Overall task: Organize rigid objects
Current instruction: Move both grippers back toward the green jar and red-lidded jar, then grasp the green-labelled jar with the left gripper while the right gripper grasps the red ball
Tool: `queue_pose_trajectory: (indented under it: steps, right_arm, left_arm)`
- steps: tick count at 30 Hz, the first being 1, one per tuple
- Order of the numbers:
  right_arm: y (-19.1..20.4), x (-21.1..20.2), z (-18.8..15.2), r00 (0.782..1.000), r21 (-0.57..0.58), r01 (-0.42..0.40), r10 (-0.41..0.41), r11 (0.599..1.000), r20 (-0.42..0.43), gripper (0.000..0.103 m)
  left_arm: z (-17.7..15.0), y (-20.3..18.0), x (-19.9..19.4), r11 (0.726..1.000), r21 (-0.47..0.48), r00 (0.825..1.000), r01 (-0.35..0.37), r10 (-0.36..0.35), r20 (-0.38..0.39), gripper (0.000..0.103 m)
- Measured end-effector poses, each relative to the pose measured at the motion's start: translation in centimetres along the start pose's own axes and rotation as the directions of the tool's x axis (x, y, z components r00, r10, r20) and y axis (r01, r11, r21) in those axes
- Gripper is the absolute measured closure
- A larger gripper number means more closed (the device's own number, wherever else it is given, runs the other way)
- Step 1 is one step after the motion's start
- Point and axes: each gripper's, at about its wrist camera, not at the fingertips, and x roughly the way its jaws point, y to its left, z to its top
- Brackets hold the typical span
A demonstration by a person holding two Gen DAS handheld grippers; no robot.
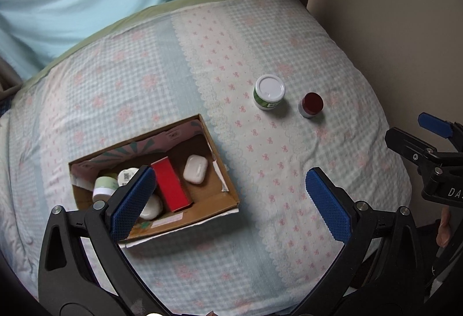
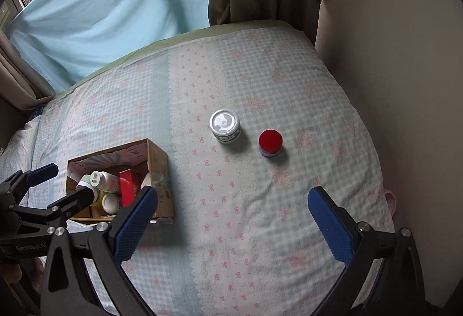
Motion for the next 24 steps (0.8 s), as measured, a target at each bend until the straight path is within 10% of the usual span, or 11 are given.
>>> queue_pose_trajectory:
  steps: [14,24]
  right_arm:
    - [-6.5,14.4,4.8,0.987,-0.042,0.013,-0.02,0.999,-0.16,0.0]
    - [-8.1,23.1,2.3,0.997,-0.23,-0.029,0.013,0.973,-0.071,0.007]
  left_arm:
    - [8.8,-5.6,16.2,0.982,0.185,0.988,-0.026,0.053,-0.146,0.0]
    - [10.9,-8.3,26.0,0.957,0.289,0.98,0.007,0.051,-0.191,0.0]
